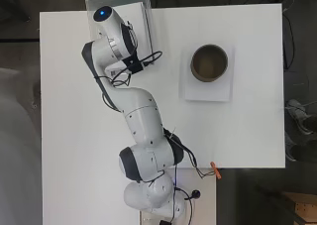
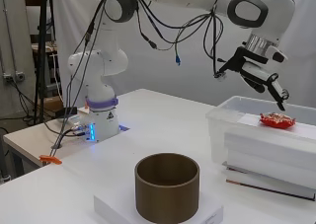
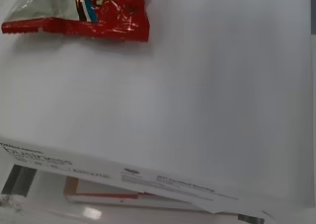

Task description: Teleoperate dual arm-hand system to remove items from a box

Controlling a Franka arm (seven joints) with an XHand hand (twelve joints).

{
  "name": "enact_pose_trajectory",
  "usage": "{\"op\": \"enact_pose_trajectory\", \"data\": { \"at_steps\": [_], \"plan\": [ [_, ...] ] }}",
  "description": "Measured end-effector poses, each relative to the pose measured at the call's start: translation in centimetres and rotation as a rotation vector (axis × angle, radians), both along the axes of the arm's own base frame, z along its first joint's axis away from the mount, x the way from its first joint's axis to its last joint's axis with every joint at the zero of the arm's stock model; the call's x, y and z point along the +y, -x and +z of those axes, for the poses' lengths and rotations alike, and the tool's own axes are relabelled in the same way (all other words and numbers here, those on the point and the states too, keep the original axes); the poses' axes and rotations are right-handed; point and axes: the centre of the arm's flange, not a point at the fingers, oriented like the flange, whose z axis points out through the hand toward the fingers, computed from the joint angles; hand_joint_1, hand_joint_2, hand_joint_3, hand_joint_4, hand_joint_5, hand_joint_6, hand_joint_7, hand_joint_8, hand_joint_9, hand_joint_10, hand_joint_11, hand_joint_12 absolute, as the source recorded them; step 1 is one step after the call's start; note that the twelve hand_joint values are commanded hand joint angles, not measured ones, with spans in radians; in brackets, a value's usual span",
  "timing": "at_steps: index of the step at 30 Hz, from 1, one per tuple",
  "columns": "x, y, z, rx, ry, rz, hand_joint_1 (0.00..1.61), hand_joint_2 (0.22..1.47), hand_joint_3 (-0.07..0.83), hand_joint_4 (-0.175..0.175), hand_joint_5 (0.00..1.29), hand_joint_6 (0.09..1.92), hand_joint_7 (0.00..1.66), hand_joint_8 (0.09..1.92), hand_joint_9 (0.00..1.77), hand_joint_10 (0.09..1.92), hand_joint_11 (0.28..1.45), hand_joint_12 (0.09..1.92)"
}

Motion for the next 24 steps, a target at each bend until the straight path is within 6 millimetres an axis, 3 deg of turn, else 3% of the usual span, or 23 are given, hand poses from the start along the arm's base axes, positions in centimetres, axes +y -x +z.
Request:
{"op": "enact_pose_trajectory", "data": {
  "at_steps": [13, 24],
  "plan": [
    [0.8, -1.9, -4.6, 0.070, 0.082, -0.020, 0.14, 1.00, -0.005, 0.175, 0.47, 0.09, 0.39, 0.09, 0.39, 0.09, 0.43, 0.09],
    [5.6, -4.6, -4.2, 0.022, 0.105, 0.060, 0.13, 0.88, -0.018, 0.175, 0.47, 0.09, 0.48, 0.09, 0.46, 0.09, 0.45, 0.09]
  ]
}}
